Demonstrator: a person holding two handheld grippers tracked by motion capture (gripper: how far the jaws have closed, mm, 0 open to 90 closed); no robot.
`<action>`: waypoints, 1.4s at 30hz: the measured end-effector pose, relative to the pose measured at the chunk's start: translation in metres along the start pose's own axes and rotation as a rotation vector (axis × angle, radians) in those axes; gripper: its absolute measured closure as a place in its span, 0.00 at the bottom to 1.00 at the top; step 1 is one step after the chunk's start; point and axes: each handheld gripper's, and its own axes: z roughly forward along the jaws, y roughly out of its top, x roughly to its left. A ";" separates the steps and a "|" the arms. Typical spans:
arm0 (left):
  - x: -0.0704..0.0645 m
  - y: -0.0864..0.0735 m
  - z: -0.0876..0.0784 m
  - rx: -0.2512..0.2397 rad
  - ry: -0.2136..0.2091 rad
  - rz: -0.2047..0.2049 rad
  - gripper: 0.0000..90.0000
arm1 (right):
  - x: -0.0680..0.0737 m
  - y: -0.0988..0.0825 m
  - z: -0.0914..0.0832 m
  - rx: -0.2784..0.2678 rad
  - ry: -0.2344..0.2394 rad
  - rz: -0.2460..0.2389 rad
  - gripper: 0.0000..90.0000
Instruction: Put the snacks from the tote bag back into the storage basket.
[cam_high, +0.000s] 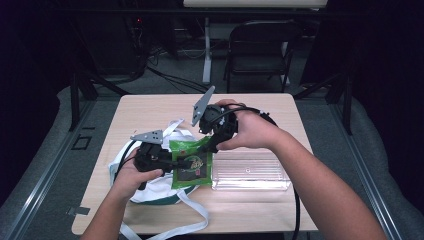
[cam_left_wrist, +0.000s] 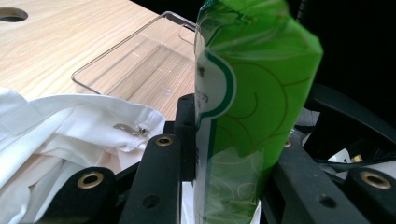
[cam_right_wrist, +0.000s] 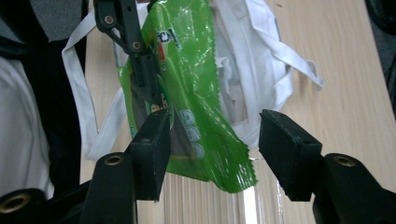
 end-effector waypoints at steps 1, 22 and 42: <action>0.000 0.000 0.000 0.003 0.002 0.006 0.84 | 0.001 0.000 0.001 0.006 0.007 -0.002 0.49; -0.006 0.001 0.010 0.028 -0.020 0.065 0.84 | 0.009 0.005 0.026 0.152 0.119 -0.050 0.58; -0.009 0.002 0.015 0.039 -0.033 0.093 0.84 | 0.010 0.008 0.042 0.252 0.191 -0.049 0.70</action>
